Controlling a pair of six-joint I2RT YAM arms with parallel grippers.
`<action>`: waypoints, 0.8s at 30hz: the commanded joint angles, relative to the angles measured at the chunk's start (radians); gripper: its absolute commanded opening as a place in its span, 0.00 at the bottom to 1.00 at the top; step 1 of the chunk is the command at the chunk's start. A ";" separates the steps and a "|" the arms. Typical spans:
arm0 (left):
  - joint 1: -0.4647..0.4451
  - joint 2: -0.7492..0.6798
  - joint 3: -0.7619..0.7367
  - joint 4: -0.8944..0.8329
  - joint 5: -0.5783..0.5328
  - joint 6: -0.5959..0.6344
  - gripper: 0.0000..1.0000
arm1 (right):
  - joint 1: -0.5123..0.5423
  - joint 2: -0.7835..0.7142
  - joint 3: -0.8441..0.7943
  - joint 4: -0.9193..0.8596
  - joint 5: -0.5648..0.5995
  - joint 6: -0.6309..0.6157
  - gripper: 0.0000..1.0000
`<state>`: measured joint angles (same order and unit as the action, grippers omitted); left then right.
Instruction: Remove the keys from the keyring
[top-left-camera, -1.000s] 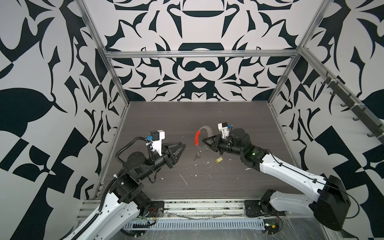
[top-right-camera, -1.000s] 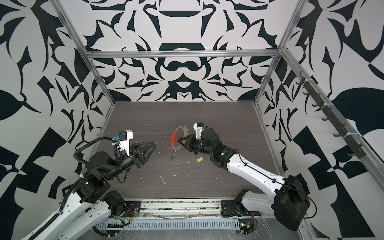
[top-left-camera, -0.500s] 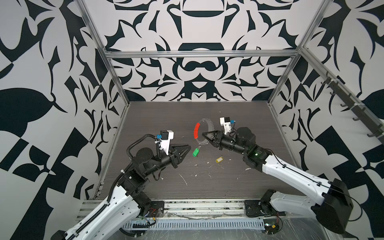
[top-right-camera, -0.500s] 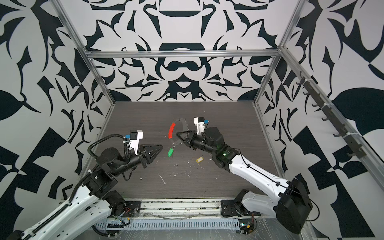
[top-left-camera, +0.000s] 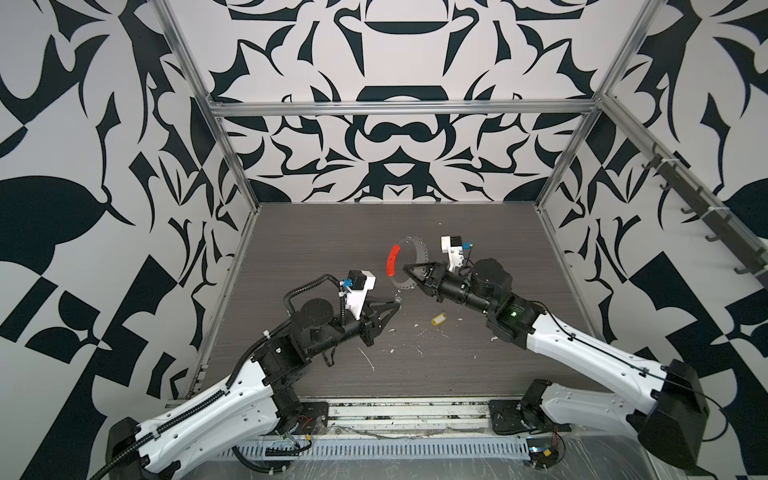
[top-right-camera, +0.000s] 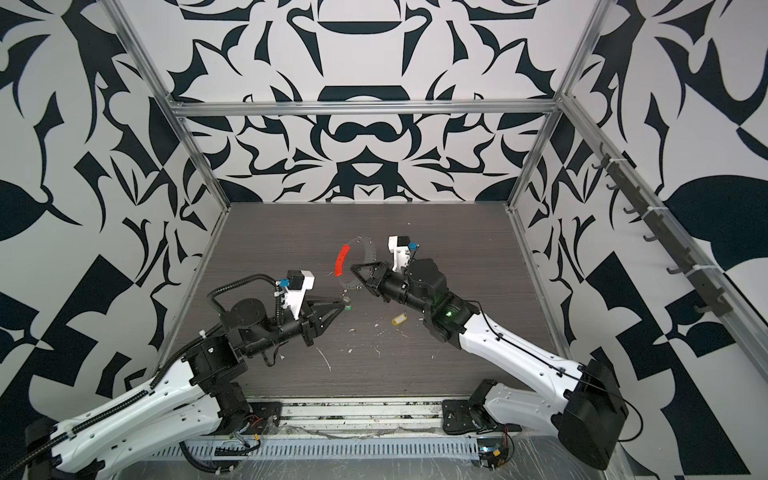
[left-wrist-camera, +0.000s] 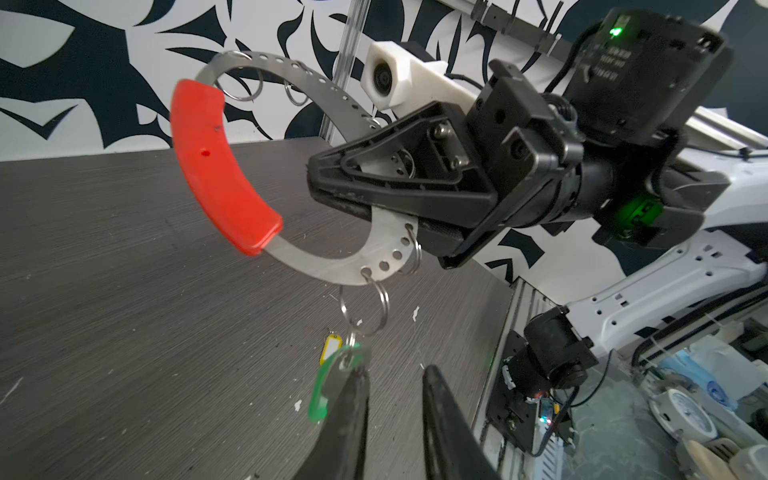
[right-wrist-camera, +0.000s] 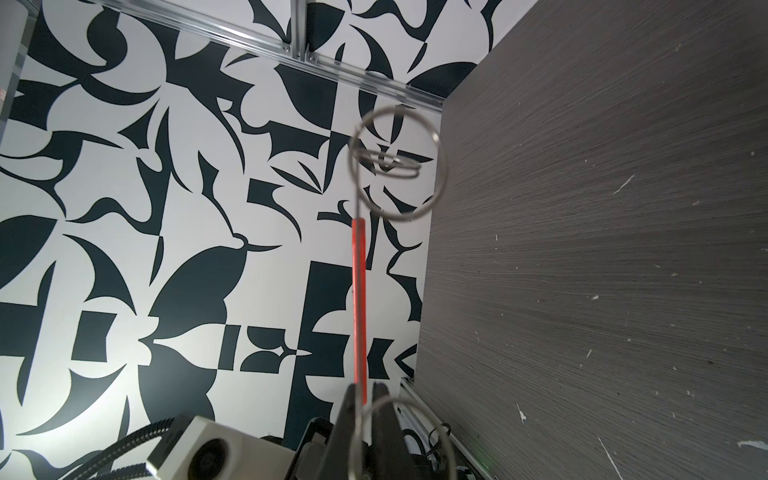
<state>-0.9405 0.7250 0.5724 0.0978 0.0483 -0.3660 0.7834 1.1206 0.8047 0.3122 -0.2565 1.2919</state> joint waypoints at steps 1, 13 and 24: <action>-0.007 0.000 0.040 -0.015 -0.072 0.051 0.25 | 0.011 -0.012 0.004 0.067 0.020 0.004 0.00; -0.009 -0.008 0.076 -0.028 -0.065 0.063 0.24 | 0.024 -0.004 0.003 0.054 0.031 -0.002 0.00; -0.024 0.024 0.106 -0.103 -0.062 0.038 0.29 | 0.025 0.008 0.038 -0.019 0.013 -0.034 0.00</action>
<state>-0.9588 0.7433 0.6624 0.0174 -0.0113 -0.3214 0.8032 1.1324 0.8047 0.2653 -0.2390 1.2781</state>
